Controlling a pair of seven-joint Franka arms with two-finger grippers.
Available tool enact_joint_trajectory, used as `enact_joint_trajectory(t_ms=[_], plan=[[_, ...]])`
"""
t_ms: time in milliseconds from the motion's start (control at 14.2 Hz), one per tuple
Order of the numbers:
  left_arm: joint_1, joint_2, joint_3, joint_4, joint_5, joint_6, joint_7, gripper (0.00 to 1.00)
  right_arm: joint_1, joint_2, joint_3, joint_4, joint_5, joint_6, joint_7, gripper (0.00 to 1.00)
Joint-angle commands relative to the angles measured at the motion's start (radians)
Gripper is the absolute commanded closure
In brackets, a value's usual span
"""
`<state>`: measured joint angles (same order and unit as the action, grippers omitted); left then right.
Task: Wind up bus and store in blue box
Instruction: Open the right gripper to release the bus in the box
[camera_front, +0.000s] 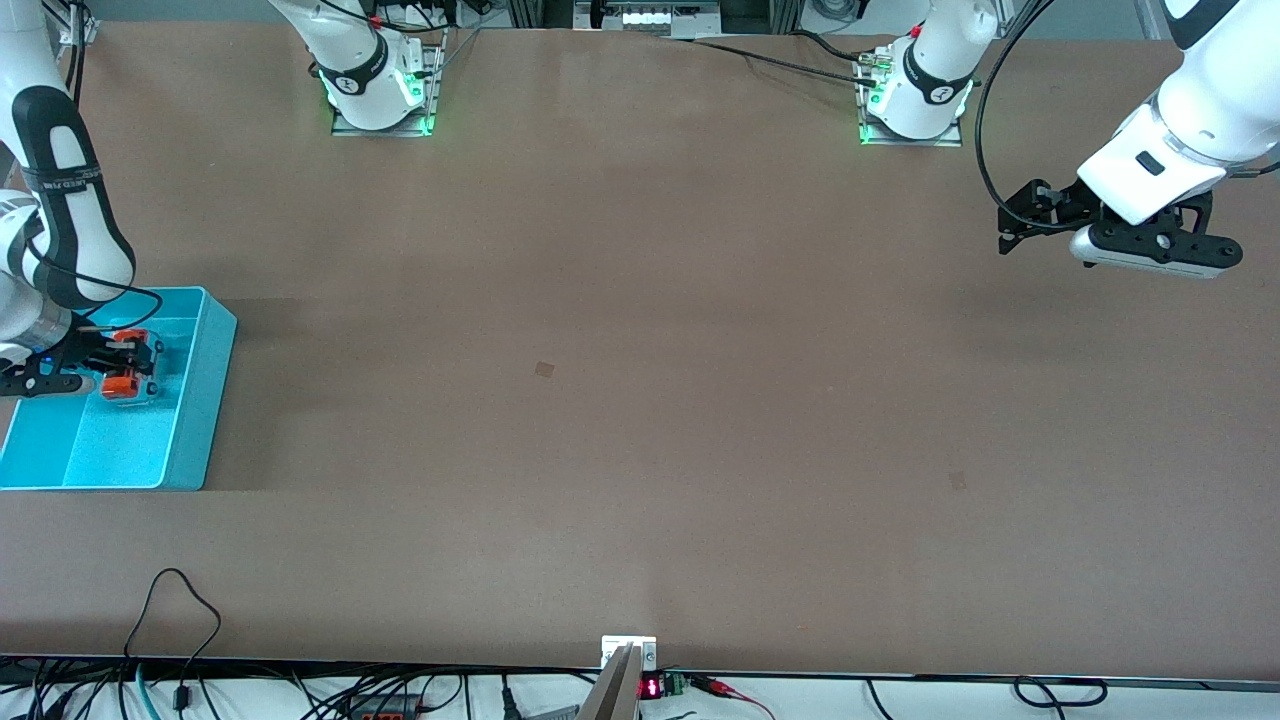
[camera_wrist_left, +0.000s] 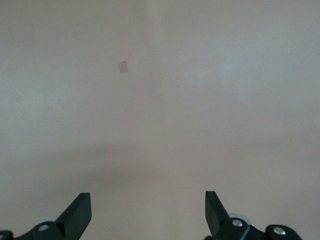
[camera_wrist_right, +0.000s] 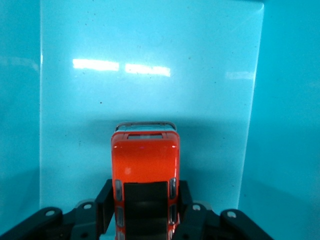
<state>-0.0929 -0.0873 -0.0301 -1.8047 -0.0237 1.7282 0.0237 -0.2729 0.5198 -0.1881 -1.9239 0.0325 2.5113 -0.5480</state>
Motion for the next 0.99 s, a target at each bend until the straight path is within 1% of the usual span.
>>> enact_joint_trajectory(t_ms=[0,141,282,352,493,564,634,705,846,916], plan=[[0.007,-0.005,-0.005,0.007,-0.002,-0.013,-0.010,0.00,0.004,0.014,-0.001,0.011,0.032,0.007,0.008,0.48],[0.007,-0.005,-0.005,0.007,-0.002,-0.013,-0.010,0.00,0.004,0.008,-0.001,0.011,0.030,0.007,-0.007,0.00],[0.007,-0.005,-0.005,0.007,-0.002,-0.013,-0.010,0.00,0.011,-0.026,0.001,0.014,0.029,0.001,-0.006,0.00],[0.007,-0.005,-0.005,0.007,-0.002,-0.013,-0.008,0.00,0.014,-0.061,0.006,0.014,0.029,-0.009,-0.003,0.00],[0.007,-0.005,-0.005,0.007,-0.002,-0.013,-0.008,0.00,0.041,-0.160,0.009,0.014,0.020,-0.087,0.003,0.00],[0.009,-0.005,-0.005,0.007,-0.002,-0.015,-0.008,0.00,0.052,-0.217,0.019,0.025,0.008,-0.153,0.003,0.00],[0.010,-0.005,-0.005,0.007,-0.002,-0.015,-0.008,0.00,0.054,-0.263,0.045,0.045,0.006,-0.229,0.006,0.00],[0.010,-0.003,-0.005,0.007,-0.002,-0.013,-0.010,0.00,0.055,-0.300,0.082,0.086,-0.003,-0.320,0.023,0.00],[0.010,-0.003,-0.004,0.007,-0.004,-0.013,-0.010,0.00,0.058,-0.339,0.146,0.193,-0.069,-0.518,0.116,0.00],[0.010,-0.005,-0.005,0.007,-0.002,-0.015,-0.010,0.00,0.058,-0.357,0.186,0.248,-0.084,-0.634,0.181,0.00]])
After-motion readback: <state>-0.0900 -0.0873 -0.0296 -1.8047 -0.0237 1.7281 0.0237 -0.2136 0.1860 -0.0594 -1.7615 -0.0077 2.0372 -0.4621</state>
